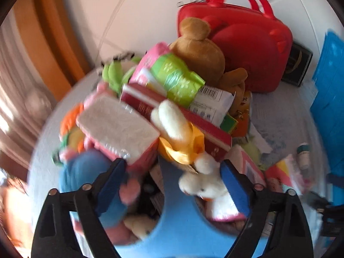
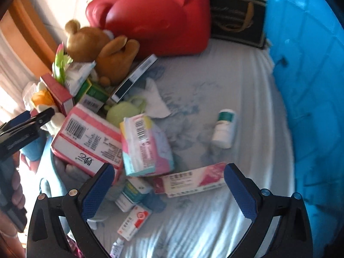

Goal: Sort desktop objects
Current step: 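Grasp white plush with yellow hat in left tool while right tool grasps pastel packet, then carry the plush and packet over the crate and release both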

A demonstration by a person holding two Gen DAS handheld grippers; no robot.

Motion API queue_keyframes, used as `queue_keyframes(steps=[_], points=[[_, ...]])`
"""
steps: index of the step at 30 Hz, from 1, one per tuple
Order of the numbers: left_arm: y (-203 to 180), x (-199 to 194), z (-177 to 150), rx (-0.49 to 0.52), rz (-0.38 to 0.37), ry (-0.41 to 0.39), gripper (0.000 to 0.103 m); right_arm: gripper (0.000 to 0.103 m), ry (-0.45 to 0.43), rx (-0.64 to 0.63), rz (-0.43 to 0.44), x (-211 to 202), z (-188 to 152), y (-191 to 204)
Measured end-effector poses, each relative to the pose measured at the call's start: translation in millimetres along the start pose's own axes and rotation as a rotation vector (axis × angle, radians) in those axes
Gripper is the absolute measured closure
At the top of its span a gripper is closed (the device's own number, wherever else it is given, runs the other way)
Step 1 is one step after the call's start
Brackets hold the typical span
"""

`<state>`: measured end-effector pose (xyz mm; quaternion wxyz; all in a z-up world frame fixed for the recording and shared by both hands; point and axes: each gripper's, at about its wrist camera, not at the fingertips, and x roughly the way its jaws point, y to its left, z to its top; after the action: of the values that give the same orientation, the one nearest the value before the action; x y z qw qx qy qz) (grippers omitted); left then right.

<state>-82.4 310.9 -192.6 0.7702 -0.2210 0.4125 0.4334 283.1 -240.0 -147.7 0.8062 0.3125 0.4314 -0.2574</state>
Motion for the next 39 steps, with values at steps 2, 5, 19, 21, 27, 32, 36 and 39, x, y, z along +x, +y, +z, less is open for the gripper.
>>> queue_keyframes(steps=[2,5,19,21,27,32,36,39], points=[[11,3,-5,-0.078,-0.069,0.031,0.020,0.000,0.000,-0.017,0.003,4,-1,5],[7,15,-1,-0.097,-0.071,0.030,0.020,0.001,0.012,-0.029,0.014,11,-2,8],[-5,-16,-4,-0.054,-0.168,-0.004,0.063,0.062,0.022,-0.091,0.021,33,-3,16],[-8,-33,-5,-0.046,-0.172,-0.044,0.063,0.063,-0.019,-0.097,0.018,15,-3,16],[-16,-96,-11,0.008,-0.171,-0.174,0.063,0.063,-0.184,-0.111,0.007,-61,-5,21],[-23,-135,-23,0.055,-0.189,-0.252,0.063,0.063,-0.331,-0.105,-0.012,-128,-17,27],[-32,-164,-31,0.095,-0.211,-0.302,0.063,0.063,-0.440,-0.094,-0.030,-181,-33,27],[-42,-184,-37,0.124,-0.240,-0.338,0.063,0.063,-0.509,-0.089,-0.056,-213,-46,30]])
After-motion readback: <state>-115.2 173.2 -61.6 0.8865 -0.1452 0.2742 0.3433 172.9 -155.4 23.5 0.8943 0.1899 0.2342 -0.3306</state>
